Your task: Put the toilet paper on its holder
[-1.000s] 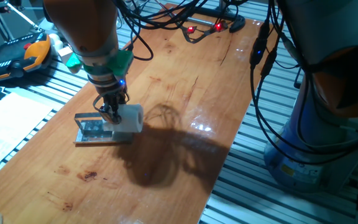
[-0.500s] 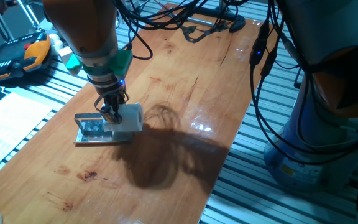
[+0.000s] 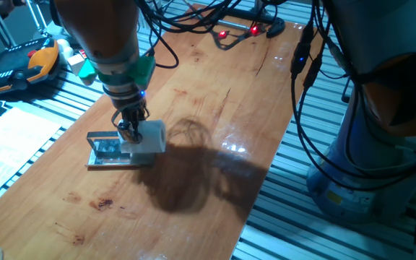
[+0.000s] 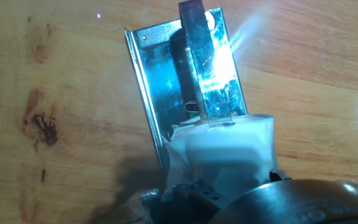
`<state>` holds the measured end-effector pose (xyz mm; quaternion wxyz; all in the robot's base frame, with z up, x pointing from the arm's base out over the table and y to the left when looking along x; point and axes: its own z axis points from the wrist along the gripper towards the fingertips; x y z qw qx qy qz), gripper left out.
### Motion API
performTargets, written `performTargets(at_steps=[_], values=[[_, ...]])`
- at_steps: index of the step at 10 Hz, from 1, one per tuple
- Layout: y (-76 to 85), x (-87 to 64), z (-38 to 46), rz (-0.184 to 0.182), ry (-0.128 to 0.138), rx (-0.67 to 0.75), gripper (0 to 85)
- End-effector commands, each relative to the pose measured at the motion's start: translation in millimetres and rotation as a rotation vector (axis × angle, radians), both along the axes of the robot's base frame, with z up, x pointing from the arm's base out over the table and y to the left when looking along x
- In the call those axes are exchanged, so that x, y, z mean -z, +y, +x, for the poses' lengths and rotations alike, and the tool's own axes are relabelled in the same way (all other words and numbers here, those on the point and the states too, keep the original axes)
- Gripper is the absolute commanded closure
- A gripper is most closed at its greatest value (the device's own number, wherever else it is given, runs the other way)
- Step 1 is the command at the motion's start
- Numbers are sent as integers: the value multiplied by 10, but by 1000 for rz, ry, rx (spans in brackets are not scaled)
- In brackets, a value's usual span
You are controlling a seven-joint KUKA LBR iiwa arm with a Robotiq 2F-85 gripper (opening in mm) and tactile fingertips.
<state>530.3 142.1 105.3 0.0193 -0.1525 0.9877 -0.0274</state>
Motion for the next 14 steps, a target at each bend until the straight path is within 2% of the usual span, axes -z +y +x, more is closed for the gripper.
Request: performTargets(at_steps=[1, 5, 11, 14], values=[[10, -5, 4, 0, 0, 4, 843], [108, -23, 54, -4, -12, 25, 843], [210, 69, 237, -14, -25, 52, 843], [302, 2, 340, -21, -12, 77, 843]])
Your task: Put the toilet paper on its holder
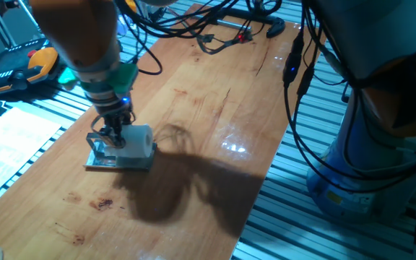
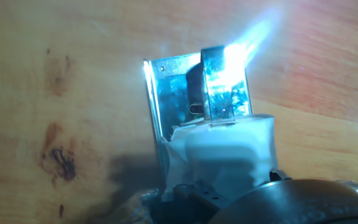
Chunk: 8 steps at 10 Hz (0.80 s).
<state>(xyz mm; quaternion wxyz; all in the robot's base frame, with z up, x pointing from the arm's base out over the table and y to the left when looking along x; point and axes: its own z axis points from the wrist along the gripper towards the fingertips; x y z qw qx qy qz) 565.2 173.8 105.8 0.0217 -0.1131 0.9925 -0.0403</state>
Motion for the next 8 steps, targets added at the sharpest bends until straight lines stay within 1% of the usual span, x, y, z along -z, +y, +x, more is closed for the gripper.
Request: performTargets(at_steps=[1, 2, 5, 8], values=[[20, -14, 15, -3, 1, 4, 843], [41, -13, 26, -9, 0, 7, 843], [48, 42, 76, -10, -8, 11, 843], [59, 59, 99, -12, -14, 18, 843]])
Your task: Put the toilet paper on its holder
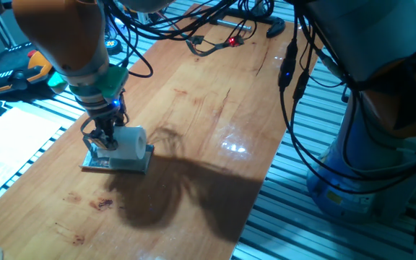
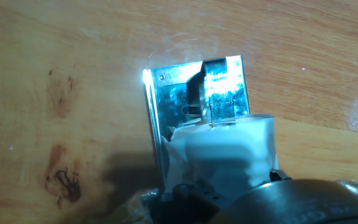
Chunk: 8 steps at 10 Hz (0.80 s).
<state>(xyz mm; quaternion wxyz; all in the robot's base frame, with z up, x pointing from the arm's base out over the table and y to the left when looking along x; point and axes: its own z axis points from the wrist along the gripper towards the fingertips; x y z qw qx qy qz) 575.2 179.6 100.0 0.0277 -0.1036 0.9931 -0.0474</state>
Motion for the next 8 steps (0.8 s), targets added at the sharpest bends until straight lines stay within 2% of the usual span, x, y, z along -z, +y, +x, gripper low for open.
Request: performTargets(at_steps=[1, 8], values=[[4, 2, 5, 2, 0, 2, 843], [32, 24, 93, 5, 5, 26, 843]])
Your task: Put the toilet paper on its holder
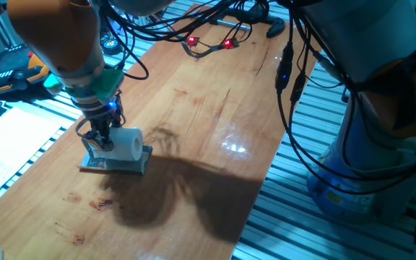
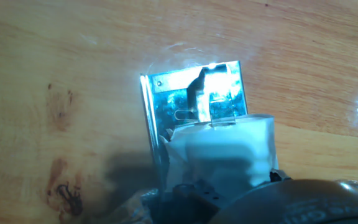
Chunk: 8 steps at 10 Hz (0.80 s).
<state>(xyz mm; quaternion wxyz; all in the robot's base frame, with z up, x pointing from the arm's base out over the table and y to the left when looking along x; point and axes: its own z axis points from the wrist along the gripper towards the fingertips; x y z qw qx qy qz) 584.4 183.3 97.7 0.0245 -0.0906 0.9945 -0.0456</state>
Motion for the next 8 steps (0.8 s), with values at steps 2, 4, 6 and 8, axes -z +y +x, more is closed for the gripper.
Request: performTargets(at_steps=[2, 4, 6, 8], values=[[9, -1, 6, 0, 5, 7, 843], [-5, -10, 13, 13, 5, -3, 843], [-20, -86, -12, 11, 14, -1, 843], [15, -99, -11, 7, 15, 7, 843]])
